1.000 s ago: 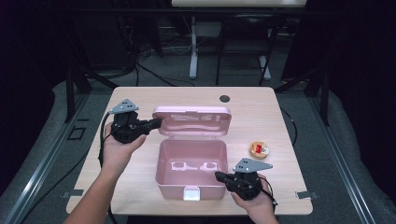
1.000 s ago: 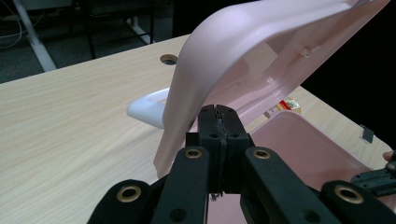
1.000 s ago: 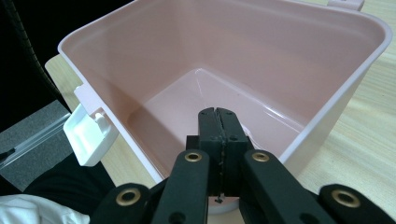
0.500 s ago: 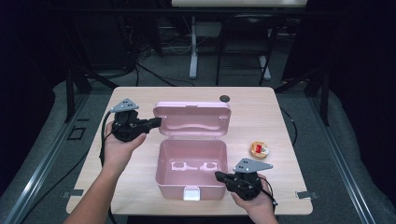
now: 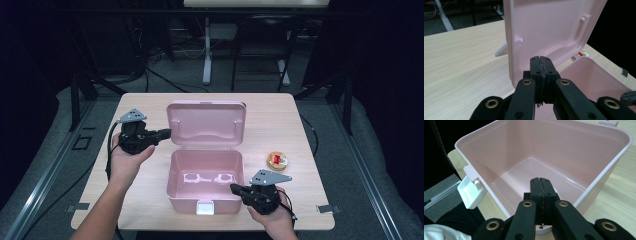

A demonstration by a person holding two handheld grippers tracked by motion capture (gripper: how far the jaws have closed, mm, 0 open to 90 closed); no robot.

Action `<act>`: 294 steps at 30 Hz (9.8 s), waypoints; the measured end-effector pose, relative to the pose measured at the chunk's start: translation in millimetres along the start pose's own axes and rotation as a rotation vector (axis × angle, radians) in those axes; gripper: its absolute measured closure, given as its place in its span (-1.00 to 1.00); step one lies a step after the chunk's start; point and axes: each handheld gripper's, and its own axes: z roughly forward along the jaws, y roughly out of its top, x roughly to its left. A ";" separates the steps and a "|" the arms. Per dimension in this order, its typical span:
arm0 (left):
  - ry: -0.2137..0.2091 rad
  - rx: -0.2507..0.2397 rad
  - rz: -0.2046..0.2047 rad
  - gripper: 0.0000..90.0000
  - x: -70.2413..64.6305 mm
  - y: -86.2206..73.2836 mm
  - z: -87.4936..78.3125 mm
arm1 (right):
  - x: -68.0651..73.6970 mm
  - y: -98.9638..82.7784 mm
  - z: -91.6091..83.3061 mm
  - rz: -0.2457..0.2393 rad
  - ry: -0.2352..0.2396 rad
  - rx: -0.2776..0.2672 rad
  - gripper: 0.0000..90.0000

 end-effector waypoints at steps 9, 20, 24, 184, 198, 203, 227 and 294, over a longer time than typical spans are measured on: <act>-0.004 0.004 -0.022 0.78 3.8 -22.3 0.1 | 0.4 0.0 0.0 -0.001 -0.004 0.002 1.00; -0.025 0.018 -0.058 0.47 4.2 -60.8 0.3 | -0.2 -0.2 0.0 -0.003 -0.001 -0.003 1.00; -0.010 0.035 -0.058 0.38 4.8 -67.7 1.5 | -0.2 0.0 0.1 -0.002 0.000 -0.002 1.00; 0.030 0.020 -0.030 -0.04 20.4 -59.3 -44.6 | -202.2 44.2 45.1 0.173 -0.390 0.725 -0.65; 0.032 0.028 -0.028 -0.04 20.9 -59.7 -43.7 | -208.2 40.6 49.2 0.181 -0.409 0.756 -0.67; 0.033 0.024 -0.032 -0.04 21.2 -59.9 -43.7 | -210.0 39.9 49.7 0.203 -0.407 0.763 -0.69; 0.027 0.031 -0.032 -0.03 21.6 -60.3 -42.9 | -212.3 32.3 66.4 0.216 -0.384 0.838 -0.72; 0.030 0.036 -0.036 -0.02 22.8 -61.2 -42.0 | -210.9 30.3 66.7 0.251 -0.331 0.897 -0.57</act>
